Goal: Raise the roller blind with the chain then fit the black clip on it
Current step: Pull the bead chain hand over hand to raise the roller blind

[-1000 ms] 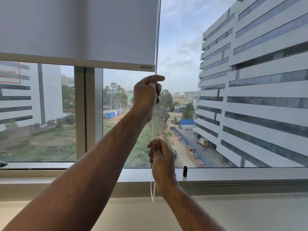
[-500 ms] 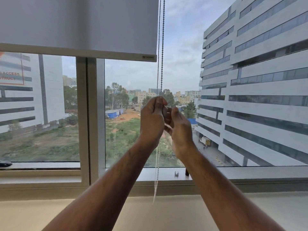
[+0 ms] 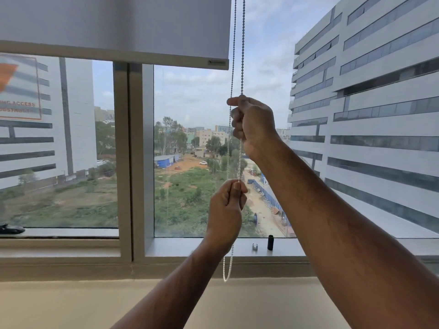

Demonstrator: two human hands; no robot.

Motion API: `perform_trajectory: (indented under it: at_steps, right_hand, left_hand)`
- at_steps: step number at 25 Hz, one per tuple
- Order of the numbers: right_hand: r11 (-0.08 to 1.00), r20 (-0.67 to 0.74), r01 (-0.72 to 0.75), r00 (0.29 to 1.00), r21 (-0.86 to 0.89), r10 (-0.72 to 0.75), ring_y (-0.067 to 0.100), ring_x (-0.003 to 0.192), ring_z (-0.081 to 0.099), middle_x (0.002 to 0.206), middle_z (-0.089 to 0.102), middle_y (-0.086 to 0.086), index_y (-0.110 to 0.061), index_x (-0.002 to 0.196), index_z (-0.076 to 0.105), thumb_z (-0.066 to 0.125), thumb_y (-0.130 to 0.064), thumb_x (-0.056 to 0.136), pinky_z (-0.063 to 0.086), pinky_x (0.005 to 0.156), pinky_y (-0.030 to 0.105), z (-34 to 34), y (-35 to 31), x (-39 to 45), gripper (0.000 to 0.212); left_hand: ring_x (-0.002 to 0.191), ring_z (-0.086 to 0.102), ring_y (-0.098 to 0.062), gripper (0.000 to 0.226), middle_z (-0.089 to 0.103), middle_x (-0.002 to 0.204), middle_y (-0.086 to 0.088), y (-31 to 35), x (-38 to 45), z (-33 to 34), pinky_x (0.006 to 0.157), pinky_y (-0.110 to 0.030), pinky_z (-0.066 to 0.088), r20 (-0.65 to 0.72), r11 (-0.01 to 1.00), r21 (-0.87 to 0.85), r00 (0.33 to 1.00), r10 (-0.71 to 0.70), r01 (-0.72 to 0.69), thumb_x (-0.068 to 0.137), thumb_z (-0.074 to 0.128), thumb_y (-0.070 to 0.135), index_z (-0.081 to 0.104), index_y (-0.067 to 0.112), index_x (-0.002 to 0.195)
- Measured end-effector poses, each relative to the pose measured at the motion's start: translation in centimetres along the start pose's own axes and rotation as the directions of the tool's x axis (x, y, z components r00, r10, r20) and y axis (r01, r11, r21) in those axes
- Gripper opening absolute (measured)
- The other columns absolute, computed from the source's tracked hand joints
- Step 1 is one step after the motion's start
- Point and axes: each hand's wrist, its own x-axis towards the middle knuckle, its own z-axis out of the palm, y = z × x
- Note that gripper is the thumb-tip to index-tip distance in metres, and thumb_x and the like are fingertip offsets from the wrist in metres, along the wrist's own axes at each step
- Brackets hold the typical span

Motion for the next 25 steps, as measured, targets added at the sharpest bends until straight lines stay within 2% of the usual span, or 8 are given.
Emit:
perform_trajectory:
  at_steps: [2, 6, 8, 11, 15, 16, 20, 25]
  right_hand:
    - [1.000, -0.015, 0.026, 1.000, -0.012, -0.027, 0.006, 0.036, 0.025, 0.047, 0.039, -0.008, -0.007, 0.098, 0.069, 0.043, -0.014, 0.108, 0.020, 0.039, 0.019, 0.0, 0.6, -0.3, 0.029]
    - [0.996, -0.056, 0.079, 0.995, -0.041, -0.082, 0.005, 0.035, 0.025, 0.045, 0.038, -0.013, -0.010, 0.092, 0.068, 0.043, -0.016, 0.108, 0.020, 0.039, 0.018, -0.3, 1.3, -1.3, 0.030]
    - [0.990, -0.072, 0.111, 0.991, -0.084, -0.117, 0.004, 0.036, 0.027, 0.048, 0.038, -0.012, -0.013, 0.088, 0.067, 0.044, -0.017, 0.108, 0.023, 0.039, 0.018, -0.6, 1.7, -1.8, 0.031]
    - [0.980, -0.082, 0.139, 0.985, -0.145, -0.152, 0.004, 0.041, 0.031, 0.049, 0.040, -0.013, -0.016, 0.084, 0.067, 0.045, -0.018, 0.108, 0.027, 0.042, 0.020, -1.2, 2.9, -3.0, 0.032]
    - [0.981, -0.062, 0.111, 0.990, -0.162, -0.123, 0.006, 0.053, 0.054, 0.061, 0.060, -0.005, -0.021, 0.080, 0.067, 0.048, -0.025, 0.107, 0.045, 0.051, 0.023, -2.3, 6.1, -6.0, 0.033]
    - [0.984, -0.051, 0.099, 0.993, -0.146, -0.108, 0.005, 0.052, 0.053, 0.061, 0.061, -0.007, -0.021, 0.081, 0.068, 0.048, -0.025, 0.107, 0.043, 0.049, 0.021, -2.6, 7.1, -6.8, 0.034]
    - [0.992, -0.023, 0.018, 1.000, -0.127, -0.021, 0.005, 0.049, 0.035, 0.055, 0.043, -0.011, -0.023, 0.081, 0.069, 0.047, -0.023, 0.109, 0.030, 0.044, 0.017, -3.8, 10.6, -9.5, 0.036]
    - [0.990, 0.021, -0.040, 0.999, -0.135, 0.043, 0.005, 0.051, 0.034, 0.059, 0.040, -0.006, -0.022, 0.078, 0.067, 0.046, -0.021, 0.109, 0.028, 0.047, 0.018, -4.4, 13.1, -11.9, 0.037]
  left_hand:
    - [0.046, 0.027, -0.005, 0.037, 0.036, 0.058, 0.000, -0.1, -0.2, -0.2, 0.044, -0.020, 0.024, 0.010, 1.000, -0.012, 1.000, 0.003, -0.003, 0.111, 0.042, 0.016, 0.061, 0.020, 0.080]
    - [0.045, 0.030, -0.007, 0.035, 0.040, 0.059, 0.000, -0.7, -0.4, -0.5, 0.041, -0.022, 0.026, 0.077, 0.992, -0.066, 0.991, -0.105, 0.111, 0.111, 0.041, 0.019, 0.065, 0.017, 0.085]
    - [0.048, 0.047, -0.011, 0.034, 0.057, 0.064, -0.002, -0.7, -0.2, -0.8, 0.044, -0.024, 0.040, 0.126, 0.980, -0.096, 0.979, -0.162, 0.175, 0.111, 0.040, 0.018, 0.069, 0.012, 0.093]
    - [0.074, 0.071, -0.017, 0.036, 0.076, 0.082, -0.005, 0.1, 1.4, -1.3, 0.066, -0.033, 0.056, 0.114, 0.962, -0.156, 0.971, -0.209, 0.225, 0.112, 0.036, 0.018, 0.070, 0.008, 0.109]
    - [0.089, 0.074, -0.020, 0.038, 0.078, 0.097, -0.008, 3.1, 5.3, -1.5, 0.073, -0.034, 0.059, 0.017, 0.980, -0.133, 0.989, -0.147, 0.148, 0.112, 0.036, 0.022, 0.072, 0.009, 0.114]
    - [0.091, 0.074, -0.020, 0.037, 0.077, 0.099, -0.009, 4.0, 6.3, -1.4, 0.072, -0.033, 0.060, -0.004, 0.984, -0.125, 0.992, -0.129, 0.127, 0.112, 0.037, 0.022, 0.072, 0.009, 0.115]
    - [0.097, 0.075, -0.025, 0.033, 0.076, 0.111, -0.017, 7.2, 9.3, -0.9, 0.074, -0.035, 0.058, -0.027, 0.991, -0.100, 0.995, -0.093, 0.090, 0.112, 0.040, 0.019, 0.067, 0.005, 0.124]
    - [0.077, 0.076, -0.012, 0.028, 0.077, 0.096, -0.007, 9.4, 11.2, 0.2, 0.065, -0.027, 0.062, -0.019, 0.993, -0.106, 0.998, -0.062, 0.060, 0.110, 0.045, 0.017, 0.063, 0.005, 0.128]
